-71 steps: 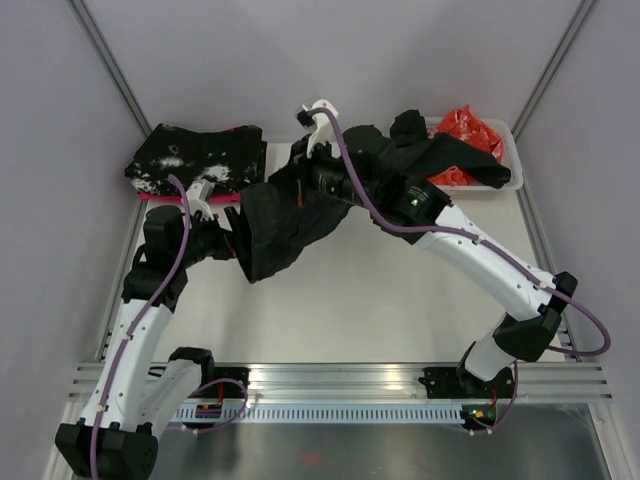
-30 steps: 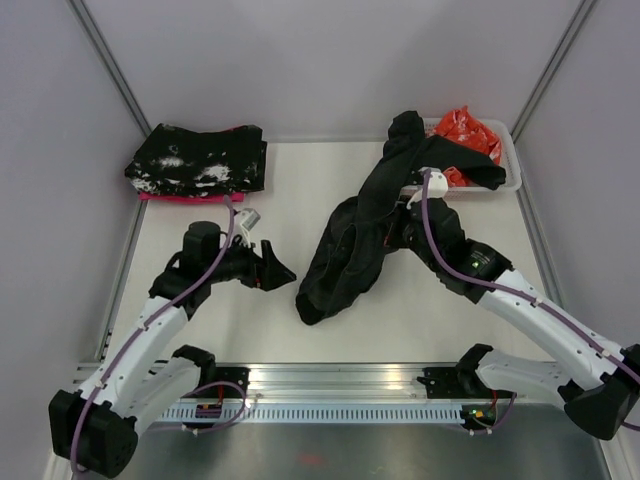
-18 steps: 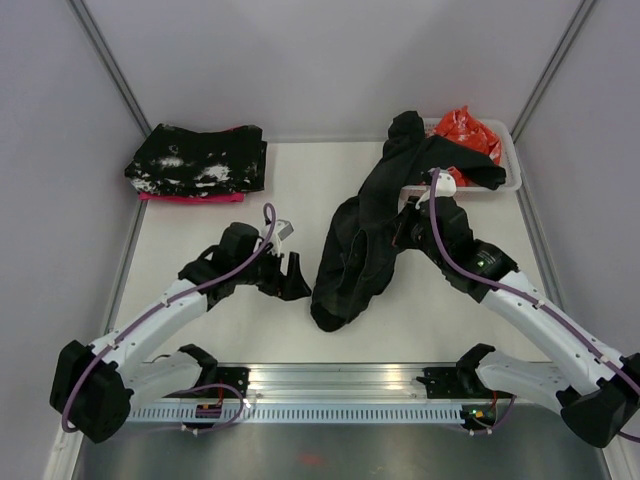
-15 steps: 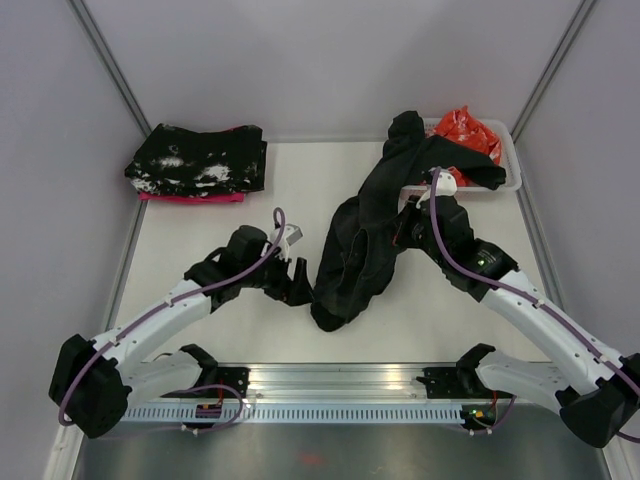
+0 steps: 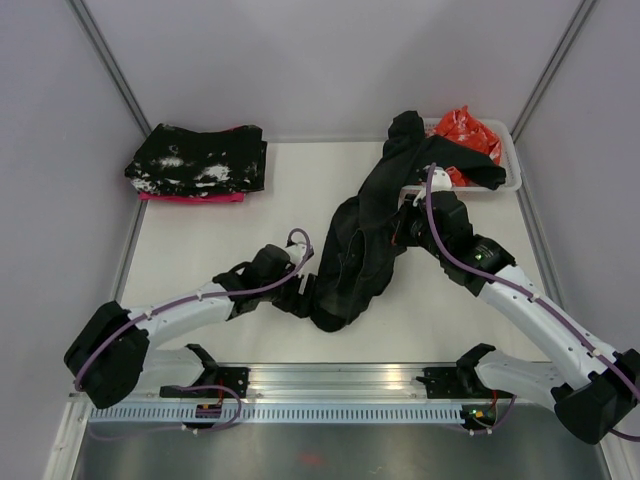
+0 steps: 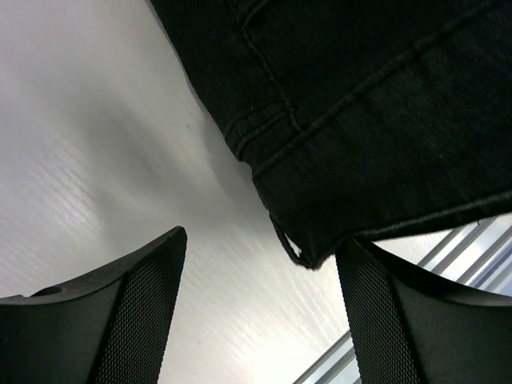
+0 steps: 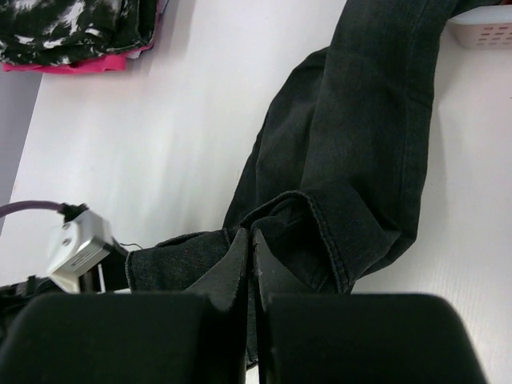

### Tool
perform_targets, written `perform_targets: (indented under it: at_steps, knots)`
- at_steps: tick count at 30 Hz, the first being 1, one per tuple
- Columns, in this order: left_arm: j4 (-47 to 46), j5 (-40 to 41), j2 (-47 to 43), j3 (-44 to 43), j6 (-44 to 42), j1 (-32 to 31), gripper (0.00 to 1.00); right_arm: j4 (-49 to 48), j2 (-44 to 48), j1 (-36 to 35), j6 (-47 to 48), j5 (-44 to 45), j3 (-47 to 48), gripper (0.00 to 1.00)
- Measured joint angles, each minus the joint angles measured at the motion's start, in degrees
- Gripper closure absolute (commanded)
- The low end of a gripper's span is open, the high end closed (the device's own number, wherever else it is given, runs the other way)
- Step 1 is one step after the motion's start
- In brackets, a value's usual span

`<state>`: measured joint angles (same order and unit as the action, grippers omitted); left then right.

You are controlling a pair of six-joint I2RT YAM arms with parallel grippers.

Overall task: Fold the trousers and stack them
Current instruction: Move the trousers to the center of the board

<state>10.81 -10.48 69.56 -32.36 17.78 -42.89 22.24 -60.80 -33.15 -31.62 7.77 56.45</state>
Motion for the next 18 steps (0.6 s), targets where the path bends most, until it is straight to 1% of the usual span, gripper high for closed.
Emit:
perform_targets:
  at_steps: [3, 6, 7, 9, 10, 11, 14, 18]
  knots:
    - [-4.1, -0.1, 2.8, 0.5, 0.8, -0.3, 0.22, 0.0, 0.0, 0.0, 0.2, -1.5, 0.2, 1.00]
    - [-7.8, -0.1, 4.6, 0.5, 1.7, -0.9, 0.41, 0.0, 0.0, 0.0, 0.2, -2.0, 0.2, 1.00]
    - [-8.8, 0.2, 5.0, 0.5, 2.0, -1.0, 0.55, 0.0, 0.0, 0.0, 0.2, -2.1, 0.2, 1.00]
    - [-10.6, 1.5, 5.6, 0.5, 2.9, -1.2, 0.71, 0.0, 0.0, 0.0, 0.2, -2.4, 0.2, 1.00]
    - [-11.4, 2.0, 5.7, 0.5, 3.2, -1.2, 0.91, 0.0, 0.0, 0.0, 0.2, -2.5, 0.2, 1.00]
    - [-11.9, 2.9, 5.7, 0.5, 3.5, -1.2, 0.98, 0.0, 0.0, 0.0, 0.2, -2.6, 0.2, 1.00]
    - [-11.4, 7.7, 5.4, -0.3, 3.9, -1.2, 0.98, 0.0, 0.0, 0.0, 0.2, -3.0, 0.2, 1.00]
    - [-0.1, 16.9, 1.8, -7.4, 4.7, 1.0, 0.98, 0.1, 0.0, 0.0, 0.7, -2.5, 0.2, 1.00]
